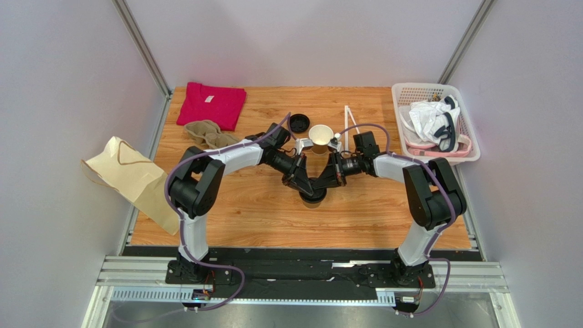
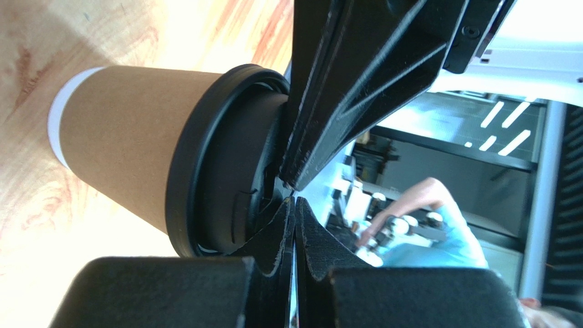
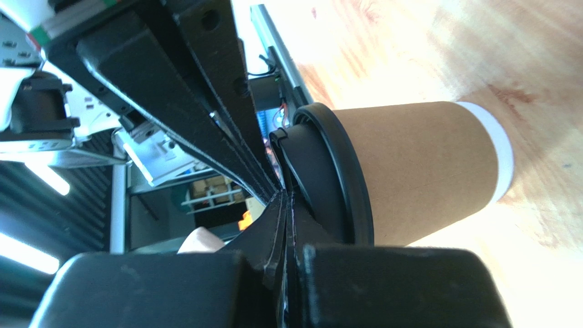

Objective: Pack the takeout coffee

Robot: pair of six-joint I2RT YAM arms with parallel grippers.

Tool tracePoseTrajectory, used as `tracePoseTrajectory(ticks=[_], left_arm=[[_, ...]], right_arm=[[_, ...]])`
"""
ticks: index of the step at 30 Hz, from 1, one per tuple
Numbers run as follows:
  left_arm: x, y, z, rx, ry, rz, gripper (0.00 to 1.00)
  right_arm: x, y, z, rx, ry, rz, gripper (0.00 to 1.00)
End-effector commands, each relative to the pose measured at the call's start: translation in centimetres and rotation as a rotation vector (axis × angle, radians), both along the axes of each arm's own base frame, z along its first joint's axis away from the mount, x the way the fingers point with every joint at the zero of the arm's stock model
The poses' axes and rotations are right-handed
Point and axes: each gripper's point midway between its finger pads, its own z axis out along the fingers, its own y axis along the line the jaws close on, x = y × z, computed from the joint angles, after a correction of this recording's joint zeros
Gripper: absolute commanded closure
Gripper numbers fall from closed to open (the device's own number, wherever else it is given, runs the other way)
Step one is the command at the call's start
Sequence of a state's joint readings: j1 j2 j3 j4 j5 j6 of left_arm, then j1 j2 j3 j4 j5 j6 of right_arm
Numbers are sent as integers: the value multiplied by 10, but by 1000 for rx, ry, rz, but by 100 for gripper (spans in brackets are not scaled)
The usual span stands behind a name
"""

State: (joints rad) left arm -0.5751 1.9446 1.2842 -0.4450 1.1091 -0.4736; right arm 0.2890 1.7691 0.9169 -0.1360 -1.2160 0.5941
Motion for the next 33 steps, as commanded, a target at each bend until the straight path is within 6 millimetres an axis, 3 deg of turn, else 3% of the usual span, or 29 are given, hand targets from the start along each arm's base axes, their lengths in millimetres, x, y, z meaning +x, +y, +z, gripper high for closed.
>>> tracePoseTrajectory(ticks=[1,5,11,14,17,33], left_arm=[[16,-1,6,14,-207,40,94],[12,-1,28,-41,-240,37,92],[24,0,59,-118,-282,90,92],[30,-4,64,-126,-289,98,92],[36,-7,56,-112,-274,108,92],[39,-9,4,18,-227,109,93]], right_arm=[[18,-3,0,-97,-82,-68,100],[15,4,38,-42,-140,-40,98],[-8,-1,60,-25,-137,-29,98],[-22,-4,48,-40,-106,-21,98],[-29,-5,33,-65,-76,-14,98],[-26,-2,-9,-114,8,-28,99]])
